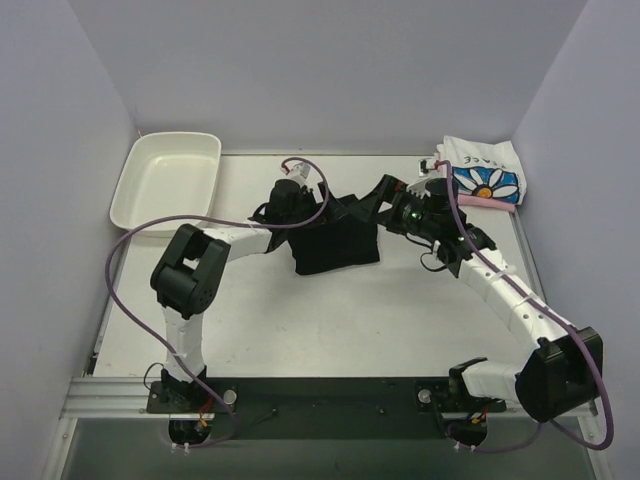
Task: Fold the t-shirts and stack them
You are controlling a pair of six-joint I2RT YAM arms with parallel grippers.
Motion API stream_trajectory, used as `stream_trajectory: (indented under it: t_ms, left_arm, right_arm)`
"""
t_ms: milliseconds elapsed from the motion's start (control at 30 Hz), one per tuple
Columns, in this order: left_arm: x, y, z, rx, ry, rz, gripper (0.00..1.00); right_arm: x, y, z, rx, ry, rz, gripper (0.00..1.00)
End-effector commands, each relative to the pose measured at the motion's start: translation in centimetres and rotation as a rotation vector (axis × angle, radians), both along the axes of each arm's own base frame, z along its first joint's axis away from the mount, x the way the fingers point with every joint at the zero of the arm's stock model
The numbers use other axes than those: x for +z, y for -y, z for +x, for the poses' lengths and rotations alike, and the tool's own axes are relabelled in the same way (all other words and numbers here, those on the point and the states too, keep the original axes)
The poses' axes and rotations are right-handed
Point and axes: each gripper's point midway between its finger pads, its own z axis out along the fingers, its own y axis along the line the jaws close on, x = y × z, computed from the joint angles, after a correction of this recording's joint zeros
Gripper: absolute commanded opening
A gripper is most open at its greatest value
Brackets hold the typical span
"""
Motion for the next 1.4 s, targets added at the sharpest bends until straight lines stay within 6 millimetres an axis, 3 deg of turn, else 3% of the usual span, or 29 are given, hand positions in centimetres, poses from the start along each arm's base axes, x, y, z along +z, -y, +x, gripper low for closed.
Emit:
stream_trajectory:
  t_ms: [0,167,367,400,467,633,800,967,1033,1133,1167,1200,1233,1267,1333,1367]
  left_arm:
    - [3.5,0.9,3.1,-0.026,0.113,-0.086,0.98]
    - [1.1,-0.5,4.6,-0.001,0.087,-0.063,0.97]
    - [-0.8,-2.8,5.4,0.023,0.065,-0.061,0.97]
    - [-1.3,-3.1,5.1,0.024,0.056,-0.058,0.97]
    - [-1.6,-3.5,5.0,0.025,0.055,-0.067,0.97]
    - [-3.5,-4.6,4.3,0.036,0.024,-0.071,0.97]
    - [-4.9,-5.3,3.9,0.043,0.010,-0.077,0.97]
    - [-5.4,-5.7,3.7,0.046,0.007,-0.086,0.97]
    - [-4.9,-5.8,3.5,0.045,0.011,-0.090,0.97]
    - [-2.2,-5.8,3.2,0.039,0.042,-0.104,0.97]
    - [-0.3,-5.7,3.2,0.035,0.065,-0.115,0.98]
    - [1.2,-5.5,3.3,0.028,0.082,-0.120,0.97]
    - [1.8,-5.4,3.0,0.021,0.070,-0.118,0.97]
    - [3.8,-5.2,2.7,0.005,0.096,-0.133,0.97]
    - [5.1,-4.9,1.9,-0.021,0.096,-0.128,0.97]
    - [6.4,-5.0,1.4,-0.024,0.111,-0.131,0.98]
  right_arm:
    - [-1.3,-1.0,-0.4,0.030,0.013,-0.018,1.00]
    - [-4.0,-3.3,-0.4,0.075,-0.025,0.001,1.00]
    - [-7.3,-4.8,1.0,0.105,-0.058,0.028,1.00]
    - [-8.7,-4.8,1.1,0.103,-0.090,0.025,1.00]
    - [-9.5,-4.9,1.5,0.102,-0.087,0.033,1.00]
    - [-13.8,-4.4,2.0,0.093,-0.171,0.016,1.00]
    - [-16.8,-3.2,1.9,0.067,-0.222,0.011,1.00]
    - [-18.6,-2.1,1.0,0.050,-0.253,-0.016,1.00]
    - [-18.5,-1.6,0.4,0.048,-0.249,-0.021,1.00]
    - [-16.8,-0.8,0.0,0.032,-0.214,-0.066,1.00]
    - [-16.1,-0.2,0.4,0.005,-0.192,-0.093,1.00]
    - [-13.2,-0.2,1.3,-0.005,-0.123,-0.093,1.00]
    - [-13.0,0.4,1.0,-0.005,-0.133,-0.137,1.00]
    - [-11.7,0.6,1.4,-0.019,-0.111,-0.152,1.00]
    - [-8.5,2.1,3.1,-0.083,-0.056,-0.229,1.00]
    - [-7.8,2.7,3.8,-0.112,-0.057,-0.257,1.00]
